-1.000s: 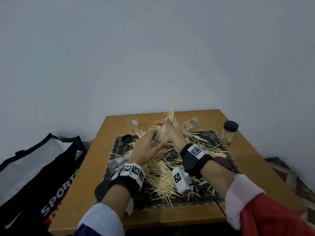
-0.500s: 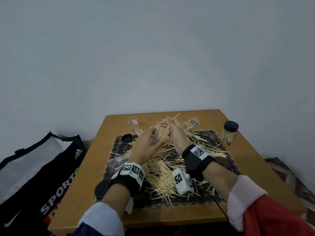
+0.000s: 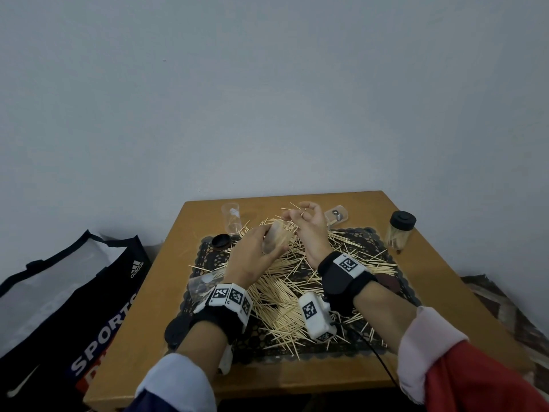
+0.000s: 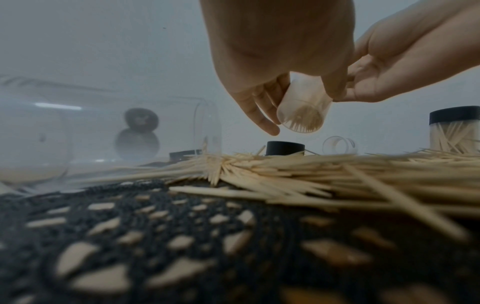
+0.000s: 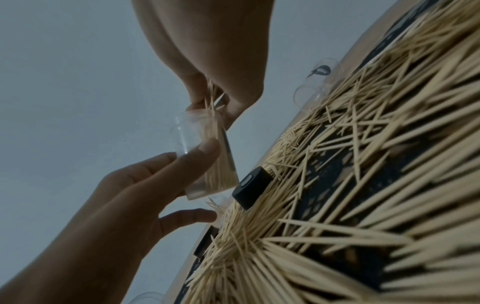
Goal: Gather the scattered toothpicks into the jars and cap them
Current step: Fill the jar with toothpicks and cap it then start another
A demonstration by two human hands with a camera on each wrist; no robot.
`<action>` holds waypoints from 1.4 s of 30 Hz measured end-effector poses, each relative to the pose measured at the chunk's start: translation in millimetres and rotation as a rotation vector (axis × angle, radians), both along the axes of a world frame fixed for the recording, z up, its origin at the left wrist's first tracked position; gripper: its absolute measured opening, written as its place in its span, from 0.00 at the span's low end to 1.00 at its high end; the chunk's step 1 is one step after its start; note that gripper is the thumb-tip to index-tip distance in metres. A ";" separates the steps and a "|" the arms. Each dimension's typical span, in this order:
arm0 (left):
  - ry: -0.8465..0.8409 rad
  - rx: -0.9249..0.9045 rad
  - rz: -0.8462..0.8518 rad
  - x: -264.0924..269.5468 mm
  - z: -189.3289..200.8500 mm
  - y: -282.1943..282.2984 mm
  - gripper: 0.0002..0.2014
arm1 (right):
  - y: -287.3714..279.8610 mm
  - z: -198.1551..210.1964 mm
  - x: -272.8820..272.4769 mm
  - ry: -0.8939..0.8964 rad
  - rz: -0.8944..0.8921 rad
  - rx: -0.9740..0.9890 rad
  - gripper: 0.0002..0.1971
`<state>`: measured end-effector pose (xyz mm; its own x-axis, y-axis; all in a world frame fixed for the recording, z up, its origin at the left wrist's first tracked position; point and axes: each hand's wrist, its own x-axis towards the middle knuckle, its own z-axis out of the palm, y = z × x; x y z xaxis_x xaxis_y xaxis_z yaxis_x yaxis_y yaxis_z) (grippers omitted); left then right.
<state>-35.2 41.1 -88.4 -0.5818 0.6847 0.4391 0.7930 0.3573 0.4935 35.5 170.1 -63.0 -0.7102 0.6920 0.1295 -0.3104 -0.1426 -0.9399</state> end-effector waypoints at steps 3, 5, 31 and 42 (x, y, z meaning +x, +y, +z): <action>-0.004 0.001 -0.015 0.8 0.5 0.3 0.32 | -0.5 0.3 1.4 -0.025 0.046 0.102 0.07; -0.005 -0.004 -0.032 0.6 0.3 0.6 0.34 | -3.0 0.1 1.8 -0.054 0.103 0.147 0.10; -0.047 -0.037 -0.058 0.8 -1.4 0.7 0.38 | 2.7 17.9 3.7 -0.048 0.095 0.221 0.04; 0.093 0.082 0.005 -1.0 0.2 -1.7 0.31 | 4.0 16.1 7.6 -0.135 0.166 0.337 0.14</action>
<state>-36.2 39.4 -88.3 -0.5393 0.6417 0.5453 0.8349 0.3228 0.4459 43.1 174.1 -46.9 -0.8348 0.5013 0.2276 -0.1794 0.1432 -0.9733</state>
